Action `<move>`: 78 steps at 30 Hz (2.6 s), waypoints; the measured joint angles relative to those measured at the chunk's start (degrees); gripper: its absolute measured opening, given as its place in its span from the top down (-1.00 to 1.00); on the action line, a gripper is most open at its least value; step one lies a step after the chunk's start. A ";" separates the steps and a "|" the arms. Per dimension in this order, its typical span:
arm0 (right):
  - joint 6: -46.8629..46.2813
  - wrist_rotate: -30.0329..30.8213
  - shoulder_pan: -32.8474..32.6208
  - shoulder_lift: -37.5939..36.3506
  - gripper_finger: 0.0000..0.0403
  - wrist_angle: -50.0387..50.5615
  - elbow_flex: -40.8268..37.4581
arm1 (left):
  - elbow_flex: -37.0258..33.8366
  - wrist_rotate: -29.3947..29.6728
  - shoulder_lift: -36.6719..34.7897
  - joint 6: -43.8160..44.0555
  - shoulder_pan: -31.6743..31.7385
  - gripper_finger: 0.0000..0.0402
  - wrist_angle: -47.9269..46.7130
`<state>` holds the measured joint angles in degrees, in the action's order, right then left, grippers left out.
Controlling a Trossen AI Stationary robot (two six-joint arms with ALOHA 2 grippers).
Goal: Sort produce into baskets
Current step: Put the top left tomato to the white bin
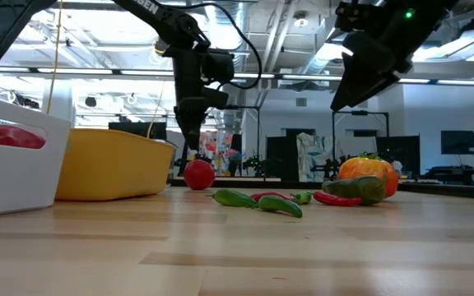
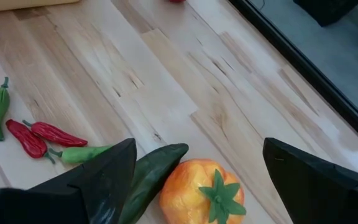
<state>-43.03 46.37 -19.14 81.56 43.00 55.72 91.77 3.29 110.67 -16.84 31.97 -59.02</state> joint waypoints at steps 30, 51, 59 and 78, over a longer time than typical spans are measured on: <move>-0.01 -0.04 2.35 0.00 -0.87 -1.72 0.00 | -0.02 1.04 0.07 1.64 -0.11 0.87 3.22; -0.02 -3.34 2.80 0.00 -0.87 -1.72 0.00 | -1.36 10.13 0.07 3.61 -0.11 0.63 8.16; -0.02 -3.36 2.80 0.00 -0.87 -1.72 0.00 | -2.12 13.54 0.15 8.83 1.30 0.91 10.15; -0.04 -5.72 2.80 0.00 -0.87 -1.92 0.00 | 2.09 18.11 7.54 8.07 -0.66 0.99 9.59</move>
<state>-43.06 40.64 -16.34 81.56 41.08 55.72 93.86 21.40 118.21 -8.77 31.30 -49.43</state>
